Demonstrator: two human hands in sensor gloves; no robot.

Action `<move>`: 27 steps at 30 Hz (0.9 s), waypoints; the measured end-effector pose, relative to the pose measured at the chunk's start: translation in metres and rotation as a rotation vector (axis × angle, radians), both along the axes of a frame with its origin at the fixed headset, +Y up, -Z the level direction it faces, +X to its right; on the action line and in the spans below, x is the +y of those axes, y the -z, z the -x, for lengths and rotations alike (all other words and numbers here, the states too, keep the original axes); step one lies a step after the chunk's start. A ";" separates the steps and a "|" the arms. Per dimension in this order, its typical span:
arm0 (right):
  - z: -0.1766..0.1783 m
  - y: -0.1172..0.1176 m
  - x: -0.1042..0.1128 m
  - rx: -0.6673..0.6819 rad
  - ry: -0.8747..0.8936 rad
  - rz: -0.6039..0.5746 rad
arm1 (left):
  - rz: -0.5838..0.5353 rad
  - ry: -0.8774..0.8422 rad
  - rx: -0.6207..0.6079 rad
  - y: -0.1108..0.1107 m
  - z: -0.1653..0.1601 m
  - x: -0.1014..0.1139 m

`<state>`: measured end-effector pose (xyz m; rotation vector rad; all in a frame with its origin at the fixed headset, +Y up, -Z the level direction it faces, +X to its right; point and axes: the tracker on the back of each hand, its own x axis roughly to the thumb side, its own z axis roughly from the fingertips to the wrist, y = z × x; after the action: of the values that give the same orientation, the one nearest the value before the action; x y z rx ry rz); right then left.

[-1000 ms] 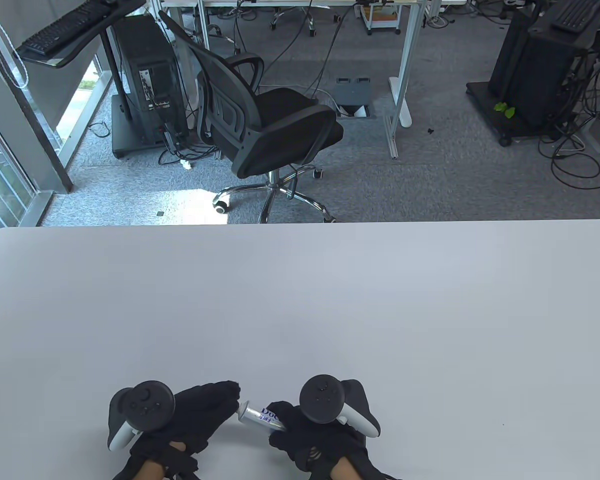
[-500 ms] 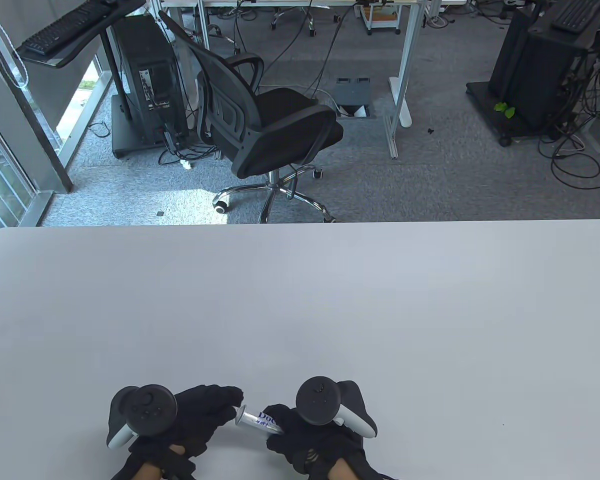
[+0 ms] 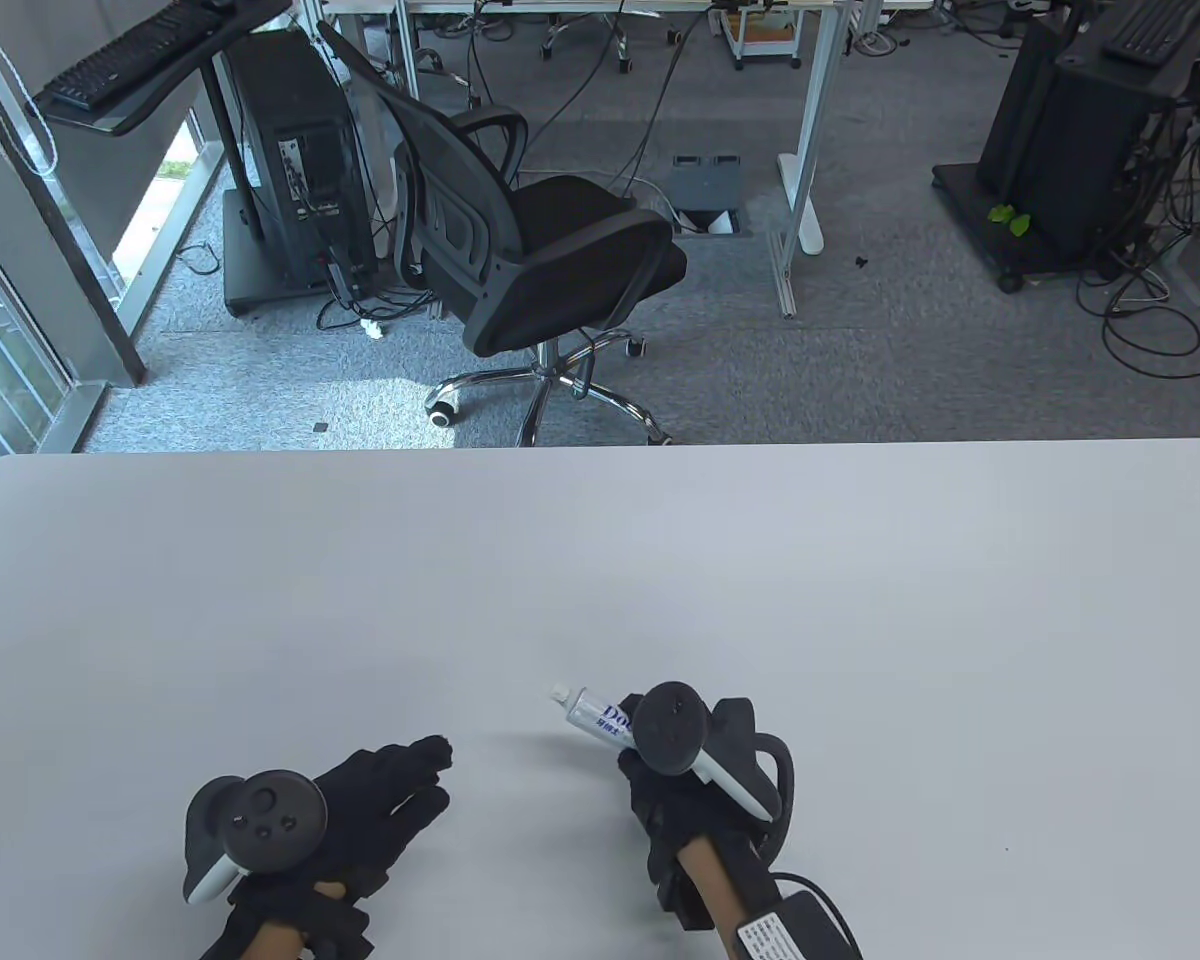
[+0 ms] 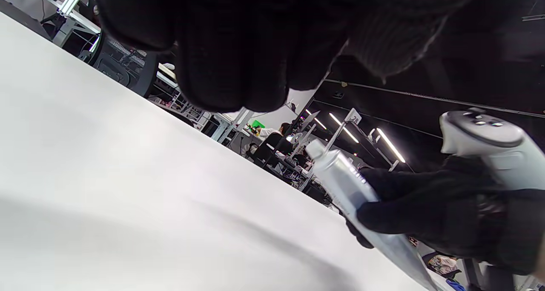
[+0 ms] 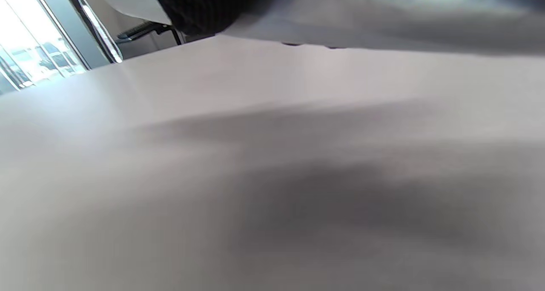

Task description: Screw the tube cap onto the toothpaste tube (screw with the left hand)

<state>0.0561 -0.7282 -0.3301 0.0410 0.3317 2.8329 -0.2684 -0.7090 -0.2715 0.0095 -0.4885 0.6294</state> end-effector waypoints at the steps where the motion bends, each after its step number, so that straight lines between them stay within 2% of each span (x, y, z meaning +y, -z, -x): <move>1: -0.004 0.009 -0.005 -0.024 -0.034 0.016 | 0.012 0.003 -0.005 0.001 -0.001 -0.001; 4: -0.011 0.029 -0.017 -0.081 -0.079 0.046 | 0.033 0.013 -0.009 0.004 -0.001 -0.003; 9: -0.002 0.052 -0.030 -0.064 -0.202 0.079 | 0.056 0.006 0.000 0.010 0.000 -0.006; 12: 0.002 0.057 -0.039 -0.054 -0.265 0.097 | 0.073 0.003 0.015 0.013 0.003 -0.008; 15: 0.002 0.054 -0.039 -0.064 -0.255 0.078 | 0.084 -0.001 0.025 0.015 0.006 -0.009; 18: -0.002 0.044 -0.027 -0.055 -0.229 0.108 | 0.099 -0.009 0.039 0.016 0.008 -0.012; 21: -0.010 0.028 -0.004 -0.051 -0.186 0.094 | 0.100 0.014 0.049 0.016 0.008 -0.015; 24: -0.019 0.004 0.024 -0.049 -0.121 -0.003 | 0.094 0.020 0.061 0.016 0.010 -0.018; 27: -0.011 -0.027 0.049 -0.028 0.002 -0.138 | 0.055 0.058 0.080 0.015 0.008 -0.019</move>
<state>0.0676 -0.6796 -0.3031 0.0304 0.1301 2.8471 -0.2762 -0.7278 -0.2869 -0.0313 -0.3925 0.5836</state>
